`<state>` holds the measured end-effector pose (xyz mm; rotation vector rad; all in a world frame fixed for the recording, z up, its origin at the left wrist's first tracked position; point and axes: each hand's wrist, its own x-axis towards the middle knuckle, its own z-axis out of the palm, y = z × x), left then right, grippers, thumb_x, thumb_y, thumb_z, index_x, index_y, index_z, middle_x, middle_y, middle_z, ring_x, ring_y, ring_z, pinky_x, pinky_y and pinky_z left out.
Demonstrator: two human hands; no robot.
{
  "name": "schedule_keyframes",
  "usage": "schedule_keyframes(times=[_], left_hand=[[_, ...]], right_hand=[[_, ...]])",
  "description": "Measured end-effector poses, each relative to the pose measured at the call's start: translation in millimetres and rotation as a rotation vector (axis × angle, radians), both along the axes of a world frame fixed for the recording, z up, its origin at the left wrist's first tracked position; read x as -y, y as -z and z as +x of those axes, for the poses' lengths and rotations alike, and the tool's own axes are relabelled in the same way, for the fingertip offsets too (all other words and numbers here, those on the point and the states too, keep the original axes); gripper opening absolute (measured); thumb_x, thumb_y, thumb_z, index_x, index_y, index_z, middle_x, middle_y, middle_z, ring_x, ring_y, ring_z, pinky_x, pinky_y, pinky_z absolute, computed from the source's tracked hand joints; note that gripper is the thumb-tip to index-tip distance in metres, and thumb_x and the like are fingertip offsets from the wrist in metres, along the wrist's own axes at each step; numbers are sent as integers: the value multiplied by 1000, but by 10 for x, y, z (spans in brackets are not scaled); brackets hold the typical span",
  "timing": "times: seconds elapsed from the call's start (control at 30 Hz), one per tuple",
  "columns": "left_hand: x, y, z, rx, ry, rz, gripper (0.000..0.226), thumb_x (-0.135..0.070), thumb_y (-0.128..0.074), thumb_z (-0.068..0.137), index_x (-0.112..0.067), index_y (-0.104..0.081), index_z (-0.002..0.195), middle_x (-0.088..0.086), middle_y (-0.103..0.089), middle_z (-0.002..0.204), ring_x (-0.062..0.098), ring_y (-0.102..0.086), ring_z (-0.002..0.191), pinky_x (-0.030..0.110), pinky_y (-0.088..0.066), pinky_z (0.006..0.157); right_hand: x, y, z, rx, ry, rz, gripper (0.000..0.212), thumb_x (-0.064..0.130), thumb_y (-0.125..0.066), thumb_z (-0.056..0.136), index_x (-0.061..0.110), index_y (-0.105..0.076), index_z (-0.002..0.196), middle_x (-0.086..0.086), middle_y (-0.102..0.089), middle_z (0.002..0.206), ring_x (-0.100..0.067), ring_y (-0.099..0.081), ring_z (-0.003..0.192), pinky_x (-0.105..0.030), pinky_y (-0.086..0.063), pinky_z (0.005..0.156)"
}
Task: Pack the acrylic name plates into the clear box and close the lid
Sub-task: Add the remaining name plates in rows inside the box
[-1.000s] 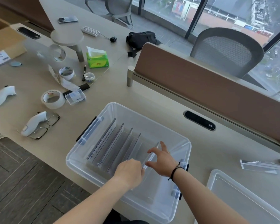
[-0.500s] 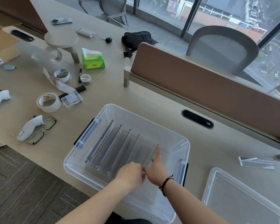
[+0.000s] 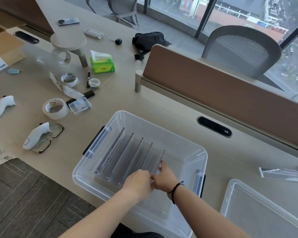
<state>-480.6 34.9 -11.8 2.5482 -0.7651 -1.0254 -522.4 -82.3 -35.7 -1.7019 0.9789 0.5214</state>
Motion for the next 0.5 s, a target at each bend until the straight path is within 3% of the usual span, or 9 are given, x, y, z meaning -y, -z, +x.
schedule_keyframes(times=[0.23, 0.5], left_hand=[[-47, 7, 18, 28, 3, -16, 29, -34, -49, 92, -20, -47, 67, 10, -68, 81, 31, -66, 79, 34, -50, 62], [-44, 45, 10, 81, 22, -11, 26, -36, -48, 93, -17, -64, 85, 8, -70, 86, 30, -67, 83, 34, -52, 66]], right_hand=[[-36, 23, 71, 15, 73, 70, 85, 2, -63, 89, 17, -10, 155, -11, -28, 158, -31, -39, 139, -43, -49, 101], [-43, 33, 57, 28, 156, 126, 86, 2, -64, 88, 22, -13, 155, -8, -30, 157, -30, -41, 138, -48, -49, 101]])
